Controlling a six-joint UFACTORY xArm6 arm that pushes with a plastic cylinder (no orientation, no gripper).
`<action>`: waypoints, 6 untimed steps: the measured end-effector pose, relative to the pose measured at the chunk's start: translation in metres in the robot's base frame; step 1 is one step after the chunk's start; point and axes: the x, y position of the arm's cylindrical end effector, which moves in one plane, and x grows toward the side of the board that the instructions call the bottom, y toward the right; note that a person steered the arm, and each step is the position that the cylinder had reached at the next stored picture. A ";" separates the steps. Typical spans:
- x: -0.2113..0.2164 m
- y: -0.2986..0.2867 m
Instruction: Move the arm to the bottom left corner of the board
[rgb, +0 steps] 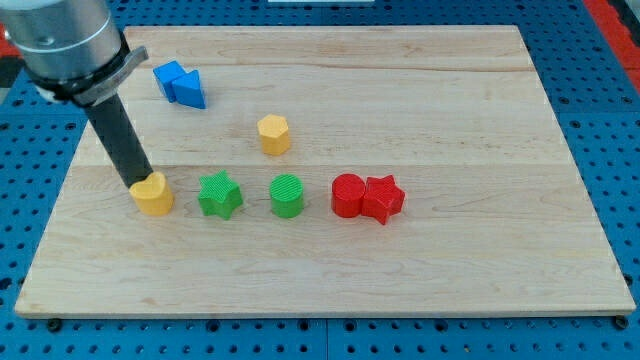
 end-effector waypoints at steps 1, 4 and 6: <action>-0.005 0.000; -0.017 -0.010; 0.104 -0.030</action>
